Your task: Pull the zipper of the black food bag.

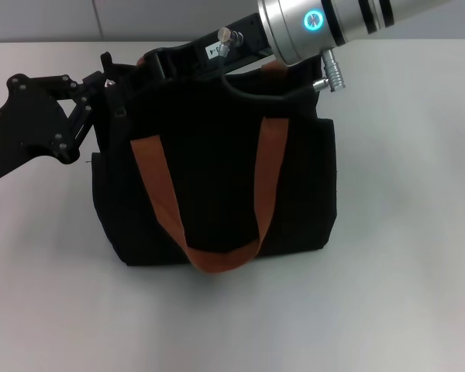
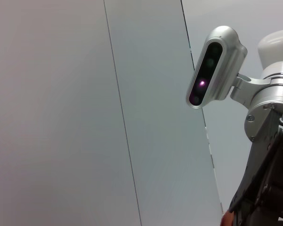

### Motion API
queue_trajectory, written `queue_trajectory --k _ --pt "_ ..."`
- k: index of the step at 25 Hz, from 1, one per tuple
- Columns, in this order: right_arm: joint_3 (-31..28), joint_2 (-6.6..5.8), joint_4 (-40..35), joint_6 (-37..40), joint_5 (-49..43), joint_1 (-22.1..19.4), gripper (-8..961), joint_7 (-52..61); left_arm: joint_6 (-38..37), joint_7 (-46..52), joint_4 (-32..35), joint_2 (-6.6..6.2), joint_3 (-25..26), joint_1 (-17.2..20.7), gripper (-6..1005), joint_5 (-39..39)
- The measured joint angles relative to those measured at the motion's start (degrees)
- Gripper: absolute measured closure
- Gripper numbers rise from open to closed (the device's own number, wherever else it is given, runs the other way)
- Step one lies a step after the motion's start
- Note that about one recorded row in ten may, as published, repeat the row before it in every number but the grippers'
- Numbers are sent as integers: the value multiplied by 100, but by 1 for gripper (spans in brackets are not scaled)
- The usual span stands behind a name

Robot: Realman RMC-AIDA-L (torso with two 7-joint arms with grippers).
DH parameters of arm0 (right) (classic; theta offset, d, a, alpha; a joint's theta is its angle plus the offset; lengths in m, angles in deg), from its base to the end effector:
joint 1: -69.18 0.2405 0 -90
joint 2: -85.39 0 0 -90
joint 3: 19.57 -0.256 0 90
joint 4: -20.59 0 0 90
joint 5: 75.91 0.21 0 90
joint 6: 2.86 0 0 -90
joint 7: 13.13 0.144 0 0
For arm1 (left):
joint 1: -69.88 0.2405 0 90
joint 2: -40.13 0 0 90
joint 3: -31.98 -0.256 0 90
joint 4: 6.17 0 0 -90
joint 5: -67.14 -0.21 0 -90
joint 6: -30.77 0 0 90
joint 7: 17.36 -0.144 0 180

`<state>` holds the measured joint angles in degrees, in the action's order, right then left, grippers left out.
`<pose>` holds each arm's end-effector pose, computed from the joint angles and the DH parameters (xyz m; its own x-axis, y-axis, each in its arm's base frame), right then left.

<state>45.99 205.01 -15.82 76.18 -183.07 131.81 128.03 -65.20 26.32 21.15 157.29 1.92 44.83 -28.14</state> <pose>0.0343 0.4004 -0.0610 0.6255 -0.7543 -0.1993 -0.7102 -0.6563 0.2547 -0.2804 0.3103 0.0381 0.7237 -0.1904 0.6633 0.2872 -0.7909 -0.5403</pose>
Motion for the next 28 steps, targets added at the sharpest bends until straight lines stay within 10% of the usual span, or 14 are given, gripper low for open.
queue_trajectory --k 9,28 --pt "159 -3 2 -27 -3 8 628 -13 -1 0 1 0 0 -17 925 -1" --pt "290 -5 -35 -198 -15 -22 634 -90 -119 16 -14 -18 1 7 922 62"
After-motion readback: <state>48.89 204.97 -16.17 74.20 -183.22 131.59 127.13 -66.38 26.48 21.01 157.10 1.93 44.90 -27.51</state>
